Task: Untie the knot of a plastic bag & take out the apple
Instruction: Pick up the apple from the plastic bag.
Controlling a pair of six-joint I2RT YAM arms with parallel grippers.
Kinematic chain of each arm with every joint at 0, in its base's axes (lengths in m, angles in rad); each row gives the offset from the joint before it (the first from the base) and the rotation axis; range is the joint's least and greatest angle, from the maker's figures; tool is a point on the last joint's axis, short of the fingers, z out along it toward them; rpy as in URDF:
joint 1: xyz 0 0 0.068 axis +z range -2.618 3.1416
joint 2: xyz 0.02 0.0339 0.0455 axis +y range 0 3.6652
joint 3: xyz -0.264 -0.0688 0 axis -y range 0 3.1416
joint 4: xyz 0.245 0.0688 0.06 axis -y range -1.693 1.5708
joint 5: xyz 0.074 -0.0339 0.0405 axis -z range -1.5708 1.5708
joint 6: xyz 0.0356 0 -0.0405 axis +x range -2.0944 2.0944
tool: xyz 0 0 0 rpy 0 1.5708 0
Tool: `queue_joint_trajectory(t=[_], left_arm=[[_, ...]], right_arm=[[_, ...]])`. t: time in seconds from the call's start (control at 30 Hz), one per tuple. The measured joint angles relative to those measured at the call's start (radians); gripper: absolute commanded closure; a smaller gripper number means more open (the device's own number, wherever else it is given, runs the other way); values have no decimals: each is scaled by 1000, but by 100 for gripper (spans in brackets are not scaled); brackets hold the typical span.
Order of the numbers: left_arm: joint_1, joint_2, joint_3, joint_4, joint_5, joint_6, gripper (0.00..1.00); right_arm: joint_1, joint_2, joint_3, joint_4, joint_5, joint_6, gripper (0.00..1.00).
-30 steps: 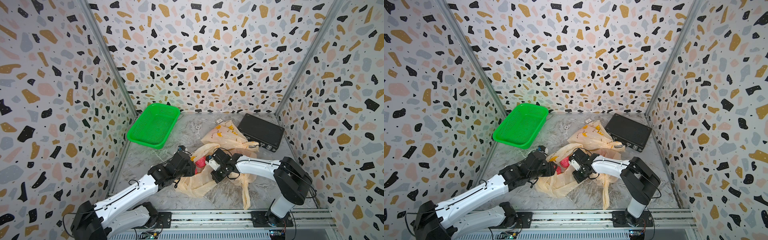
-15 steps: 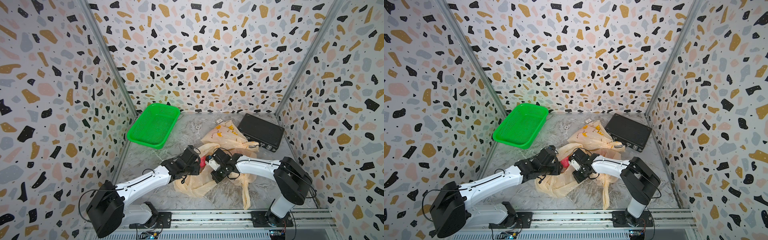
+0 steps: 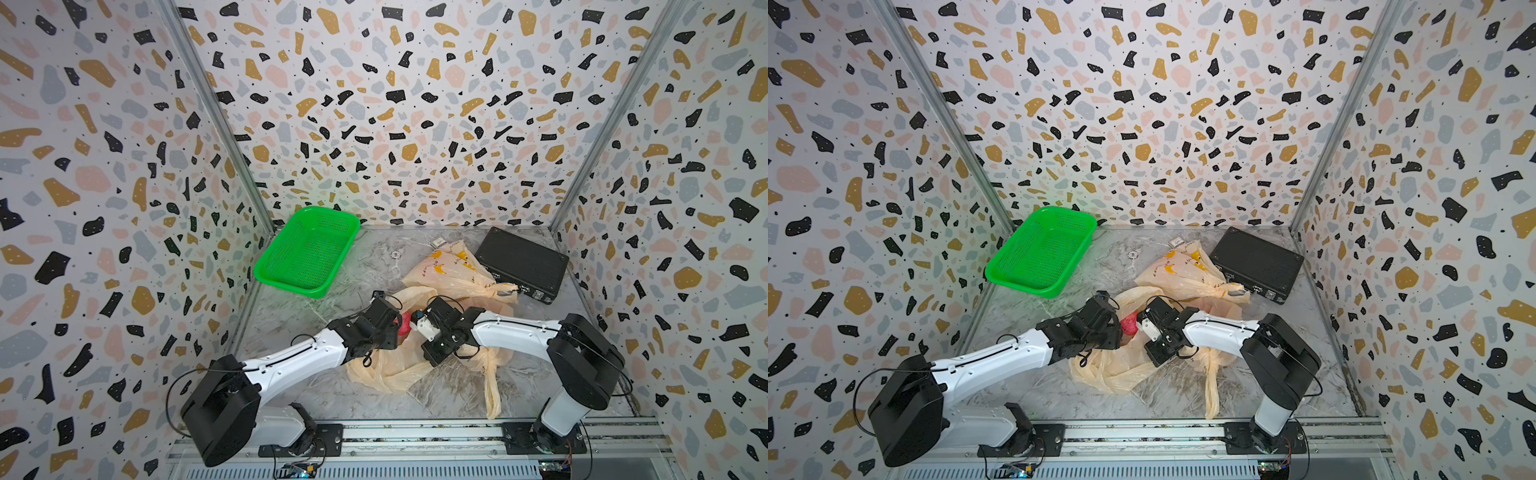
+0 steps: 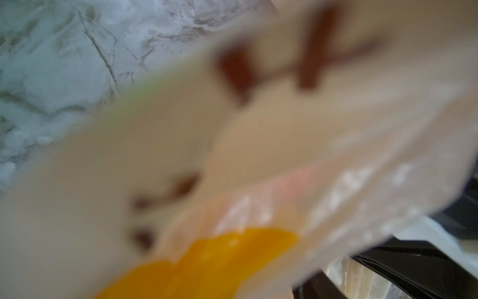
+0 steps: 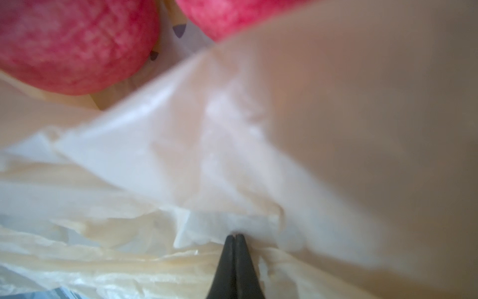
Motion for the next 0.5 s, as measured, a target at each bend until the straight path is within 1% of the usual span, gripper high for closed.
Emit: queue_joint_trajectory(t=[0.13, 0.3, 0.4, 0.5], left_arm=[[-1, -10, -14, 15, -3, -16, 28], [-20, -34, -31, 17, -5, -41, 24], [-40, -51, -34, -18, -18, -50, 23], [-42, -58, -43, -77, -38, -57, 23]], right_arm=[[0, 0, -1, 3, -5, 0, 100], [0, 0, -2, 5, -9, 0, 100], [0, 0, -2, 5, -10, 0, 100], [0, 0, -2, 4, -13, 0, 100]])
